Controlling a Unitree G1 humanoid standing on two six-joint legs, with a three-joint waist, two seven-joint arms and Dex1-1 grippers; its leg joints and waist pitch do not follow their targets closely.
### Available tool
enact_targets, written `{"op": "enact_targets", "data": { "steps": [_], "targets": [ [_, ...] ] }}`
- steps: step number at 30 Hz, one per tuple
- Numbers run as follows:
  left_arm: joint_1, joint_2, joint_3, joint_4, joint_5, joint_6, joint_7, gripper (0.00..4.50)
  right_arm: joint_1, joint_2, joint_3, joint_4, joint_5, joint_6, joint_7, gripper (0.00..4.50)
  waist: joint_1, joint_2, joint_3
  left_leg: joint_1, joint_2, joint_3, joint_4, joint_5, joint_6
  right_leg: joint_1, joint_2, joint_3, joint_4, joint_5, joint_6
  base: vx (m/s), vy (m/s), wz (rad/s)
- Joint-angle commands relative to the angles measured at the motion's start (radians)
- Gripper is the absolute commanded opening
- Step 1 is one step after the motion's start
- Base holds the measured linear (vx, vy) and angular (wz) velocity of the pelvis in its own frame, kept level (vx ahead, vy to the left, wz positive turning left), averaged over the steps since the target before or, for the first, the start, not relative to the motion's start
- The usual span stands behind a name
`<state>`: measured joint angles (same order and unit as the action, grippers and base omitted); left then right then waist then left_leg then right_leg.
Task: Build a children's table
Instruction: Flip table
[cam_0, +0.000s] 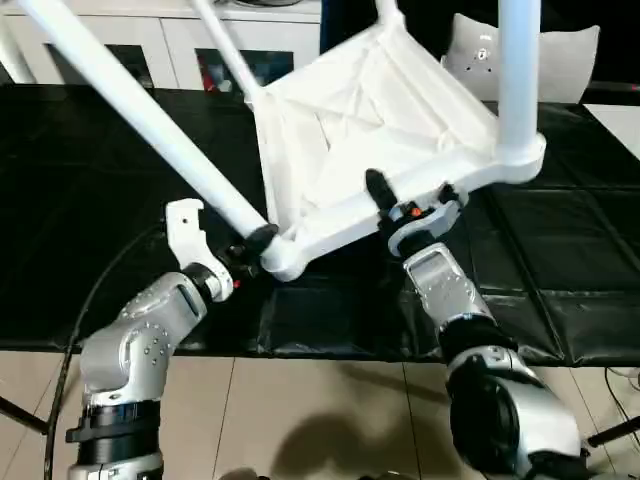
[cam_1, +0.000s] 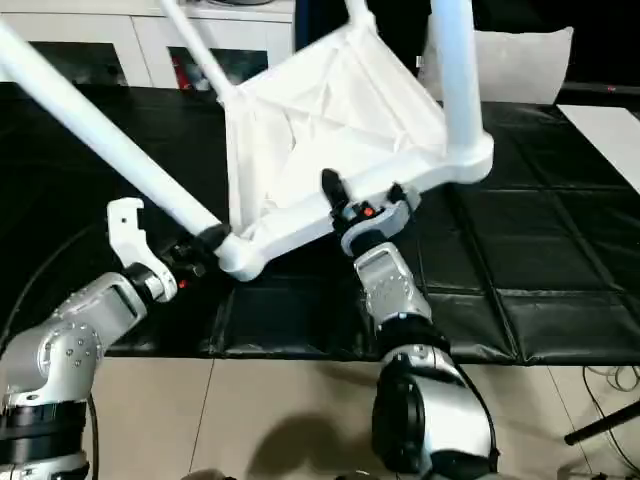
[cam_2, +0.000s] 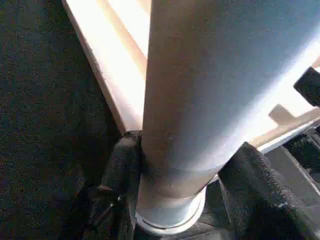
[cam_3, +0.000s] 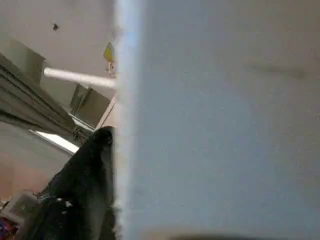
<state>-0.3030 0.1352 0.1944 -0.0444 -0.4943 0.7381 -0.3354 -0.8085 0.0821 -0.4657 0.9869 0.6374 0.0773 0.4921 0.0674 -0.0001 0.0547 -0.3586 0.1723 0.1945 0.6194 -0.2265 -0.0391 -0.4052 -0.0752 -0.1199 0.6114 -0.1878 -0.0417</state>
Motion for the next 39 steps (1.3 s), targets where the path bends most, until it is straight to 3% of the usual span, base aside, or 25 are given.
{"op": "enact_targets", "data": {
  "steps": [1,9,14,18,20,26,28,31,33,34,35,36,38,39],
  "targets": [
    [0.031,-0.02,-0.074,0.041,-0.02,0.064,-0.044,1.98,-0.071,0.021,0.007,-0.028,0.022,-0.015,0.049,3.31,-0.001,-0.004,-0.071,0.003,0.069,-0.029,-0.07,0.019,0.093,0.06,-0.094,0.075,-0.053,-0.088,-0.223,0.0,0.0,0.0],
    [0.034,-0.008,-0.082,0.047,-0.007,0.052,-0.046,1.98,-0.084,0.011,-0.001,0.018,0.007,-0.036,0.071,2.79,-0.003,-0.001,-0.07,0.004,0.069,-0.028,-0.069,0.007,0.097,0.06,-0.094,0.074,-0.056,-0.107,-0.231,0.0,0.0,0.0],
    [0.031,0.013,-0.104,0.06,0.039,0.014,-0.046,1.98,-0.082,0.008,0.003,0.013,-0.003,-0.048,0.077,2.25,-0.002,0.001,-0.071,0.004,0.07,-0.029,-0.069,0.018,0.106,0.06,-0.094,0.073,-0.055,-0.098,-0.232,0.0,0.0,0.0],
    [0.036,0.039,-0.144,0.063,0.097,-0.052,-0.057,1.98,-0.087,0.003,0.008,0.015,-0.02,-0.069,0.075,2.17,-0.001,0.002,-0.074,0.005,0.07,-0.03,-0.067,0.035,0.111,0.059,-0.093,0.073,-0.05,-0.073,-0.235,0.0,0.0,0.0],
    [0.038,0.044,-0.15,0.068,0.112,-0.092,-0.066,2.54,-0.088,0.0,0.009,0.009,-0.026,-0.085,0.068,2.07,-0.001,0.002,-0.076,0.004,0.07,-0.029,-0.064,0.049,0.118,0.061,-0.094,0.073,-0.046,-0.05,-0.24,0.0,0.0,0.0],
    [0.069,0.081,-0.168,0.036,0.108,-0.129,-0.142,2.73,-0.087,-0.024,-0.003,-0.02,-0.033,-0.122,0.017,2.04,-0.003,0.003,-0.082,-0.002,0.066,-0.029,-0.056,0.095,0.151,0.058,-0.092,0.072,-0.033,0.012,-0.255,0.0,0.0,0.0],
    [0.092,0.107,-0.177,0.023,0.117,-0.169,-0.173,3.15,-0.084,-0.04,-0.01,-0.042,-0.044,-0.151,-0.025,2.04,-0.001,0.004,-0.084,-0.001,0.067,-0.028,-0.054,0.115,0.162,0.053,-0.091,0.072,-0.032,0.027,-0.257,0.0,0.0,0.0],
    [0.134,0.154,-0.197,-0.014,0.121,-0.217,-0.246,3.11,-0.078,-0.067,-0.025,-0.087,-0.046,-0.174,-0.073,2.04,0.003,0.002,-0.09,-0.004,0.064,-0.028,-0.046,0.154,0.179,0.048,-0.087,0.073,-0.02,0.08,-0.263,0.0,0.0,0.0],
    [0.171,0.195,-0.222,-0.067,0.133,-0.258,-0.302,3.36,-0.065,-0.091,-0.025,-0.134,-0.057,-0.177,-0.102,2.03,0.006,-0.002,-0.084,-0.011,0.066,-0.027,-0.045,0.151,0.193,0.044,-0.087,0.073,-0.02,0.073,-0.262,0.0,0.0,0.0],
    [0.179,0.205,-0.228,-0.079,0.139,-0.271,-0.313,3.48,-0.062,-0.096,-0.024,-0.145,-0.061,-0.178,-0.108,2.02,0.01,0.002,-0.08,-0.007,0.068,-0.025,-0.047,0.115,0.185,0.042,-0.087,0.072,-0.026,0.015,-0.25,0.0,0.0,0.0],
    [0.183,0.214,-0.237,-0.089,0.151,-0.285,-0.315,3.48,-0.057,-0.104,-0.022,-0.159,-0.067,-0.177,-0.115,2.02,0.015,-0.003,-0.076,-0.002,0.069,-0.021,-0.05,0.082,0.167,0.038,-0.084,0.074,-0.033,-0.036,-0.237,0.0,0.0,0.0],
    [0.184,0.217,-0.241,-0.092,0.156,-0.29,-0.315,3.54,-0.055,-0.108,-0.02,-0.166,-0.07,-0.177,-0.118,2.01,0.019,0.0,-0.076,0.001,0.069,-0.019,-0.051,0.067,0.155,0.036,-0.083,0.075,-0.034,-0.054,-0.231,0.0,0.0,0.0],
    [0.189,0.248,-0.276,-0.146,0.174,-0.315,-0.347,3.51,-0.031,-0.134,-0.007,-0.225,-0.105,-0.183,-0.159,2.01,0.022,-0.005,-0.073,-0.001,0.07,-0.021,-0.058,0.033,0.113,0.041,-0.084,0.076,-0.037,-0.1,-0.209,0.0,0.0,0.0],
    [0.19,0.254,-0.284,-0.158,0.179,-0.321,-0.354,3.74,-0.024,-0.14,-0.004,-0.24,-0.113,-0.185,-0.169,2.0,0.023,-0.004,-0.074,-0.002,0.071,-0.023,-0.058,0.038,0.106,0.042,-0.083,0.076,-0.035,-0.097,-0.202,0.0,0.0,0.0]
  ]
}}
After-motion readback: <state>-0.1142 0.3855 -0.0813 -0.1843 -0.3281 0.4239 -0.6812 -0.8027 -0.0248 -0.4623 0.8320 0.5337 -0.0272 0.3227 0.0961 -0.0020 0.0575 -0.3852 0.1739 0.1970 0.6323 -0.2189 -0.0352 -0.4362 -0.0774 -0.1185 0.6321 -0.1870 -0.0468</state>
